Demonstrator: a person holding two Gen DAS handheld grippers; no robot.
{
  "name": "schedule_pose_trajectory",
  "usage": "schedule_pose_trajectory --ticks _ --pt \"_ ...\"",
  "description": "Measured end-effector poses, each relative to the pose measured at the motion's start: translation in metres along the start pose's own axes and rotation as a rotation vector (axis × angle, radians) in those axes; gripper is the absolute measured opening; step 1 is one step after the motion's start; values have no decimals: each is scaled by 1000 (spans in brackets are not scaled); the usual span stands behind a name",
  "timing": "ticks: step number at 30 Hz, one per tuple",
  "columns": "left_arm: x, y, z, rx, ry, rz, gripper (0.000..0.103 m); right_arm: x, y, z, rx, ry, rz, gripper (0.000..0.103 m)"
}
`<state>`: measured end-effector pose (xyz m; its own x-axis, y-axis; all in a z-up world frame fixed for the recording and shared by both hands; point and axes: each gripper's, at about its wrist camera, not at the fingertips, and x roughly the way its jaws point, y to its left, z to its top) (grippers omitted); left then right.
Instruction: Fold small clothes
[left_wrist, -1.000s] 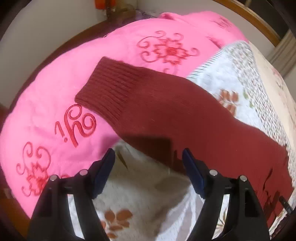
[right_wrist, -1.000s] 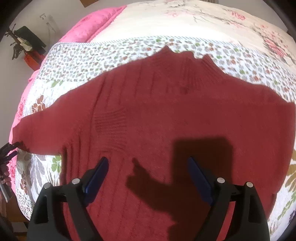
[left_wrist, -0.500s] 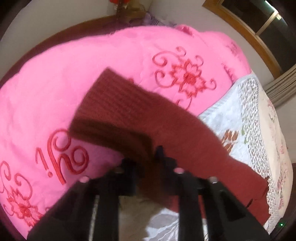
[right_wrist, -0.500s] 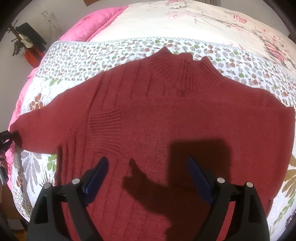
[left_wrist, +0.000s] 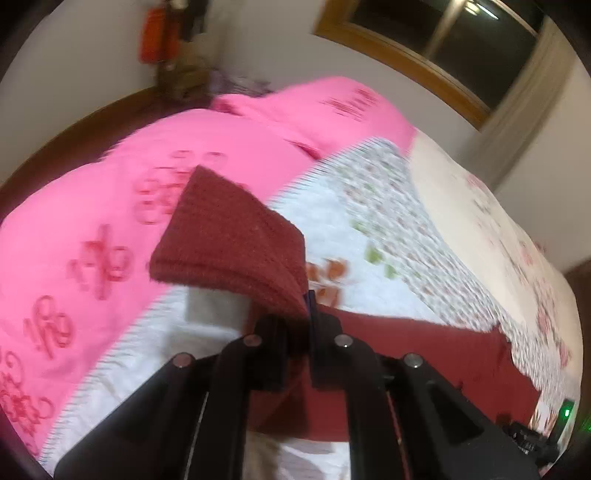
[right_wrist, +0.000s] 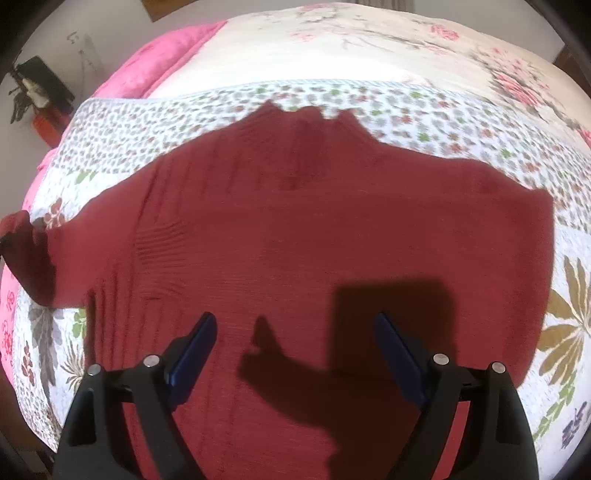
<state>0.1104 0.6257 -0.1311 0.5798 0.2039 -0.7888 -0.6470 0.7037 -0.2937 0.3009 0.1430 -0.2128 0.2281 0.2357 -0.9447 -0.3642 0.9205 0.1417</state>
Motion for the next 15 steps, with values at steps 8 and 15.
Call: schedule_pose_trajectory --ticks 8,15 --pt "27 -99 -38 170 68 -151 5 -4 -34 -7 39 -5 -32 87" --pt "49 -179 -73 247 132 -274 5 -5 -59 -15 75 -8 -35 87"
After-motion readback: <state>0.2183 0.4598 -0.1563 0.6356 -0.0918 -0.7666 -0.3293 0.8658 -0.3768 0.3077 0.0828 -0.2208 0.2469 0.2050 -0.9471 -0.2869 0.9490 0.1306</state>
